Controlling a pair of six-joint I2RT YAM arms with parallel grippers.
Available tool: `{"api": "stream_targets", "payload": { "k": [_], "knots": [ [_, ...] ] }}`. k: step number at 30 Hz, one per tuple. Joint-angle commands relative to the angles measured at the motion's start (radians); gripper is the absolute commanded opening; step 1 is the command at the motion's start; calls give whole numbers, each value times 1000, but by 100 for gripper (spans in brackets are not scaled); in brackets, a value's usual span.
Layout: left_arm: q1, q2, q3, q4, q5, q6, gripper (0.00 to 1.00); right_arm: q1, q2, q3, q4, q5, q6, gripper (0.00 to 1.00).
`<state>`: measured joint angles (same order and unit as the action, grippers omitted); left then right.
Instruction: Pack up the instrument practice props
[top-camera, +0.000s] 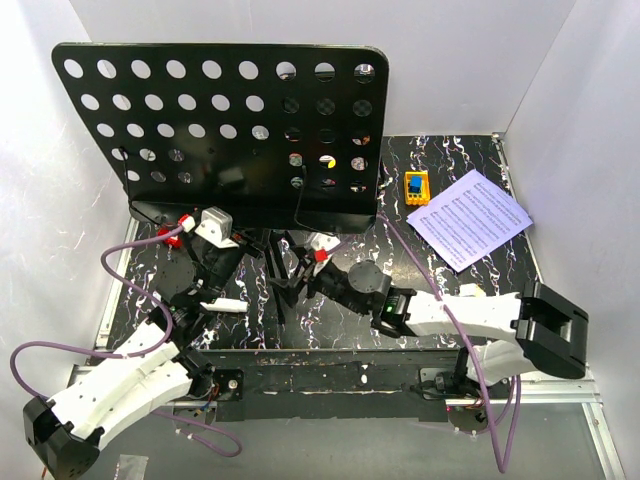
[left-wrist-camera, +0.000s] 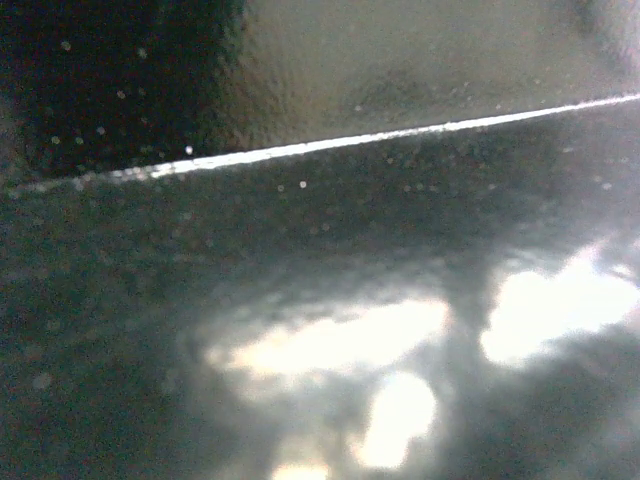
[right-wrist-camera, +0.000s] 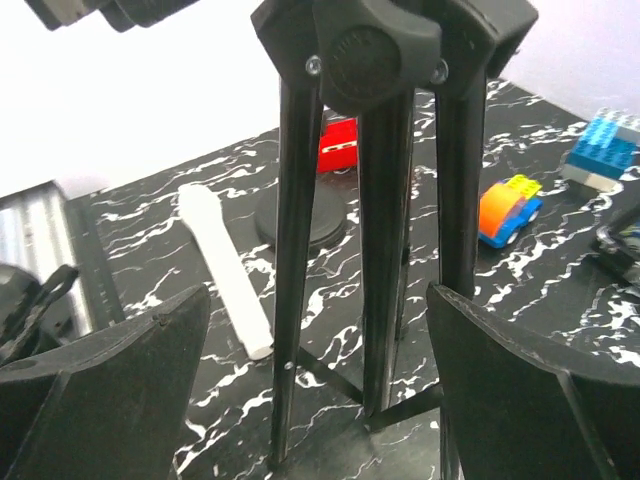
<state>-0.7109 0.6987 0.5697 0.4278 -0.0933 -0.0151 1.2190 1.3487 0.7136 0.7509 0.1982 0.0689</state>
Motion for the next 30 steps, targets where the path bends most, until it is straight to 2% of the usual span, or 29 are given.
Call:
{"api": "stream_targets", "payload": {
  "k": [1, 6, 9, 16, 23, 30],
  "knots": [
    [-9, 25, -33, -277, 27, -26, 0, 46, 56, 93, 131, 259, -135, 96],
    [-7, -28, -39, -320, 26, -39, 0, 76, 145, 176, 160, 421, -222, 96],
    [-7, -48, -44, -337, 36, -49, 0, 97, 184, 199, 238, 524, -305, 97],
    [-7, -57, -30, -388, 30, -19, 0, 194, 135, 107, 406, 497, -475, 97],
    [-9, -97, -40, -422, 35, -25, 0, 209, 30, 47, 320, 532, -426, 96],
    [-9, -123, -39, -460, 40, -42, 0, 195, 41, 86, 231, 449, -336, 98]
  ]
}}
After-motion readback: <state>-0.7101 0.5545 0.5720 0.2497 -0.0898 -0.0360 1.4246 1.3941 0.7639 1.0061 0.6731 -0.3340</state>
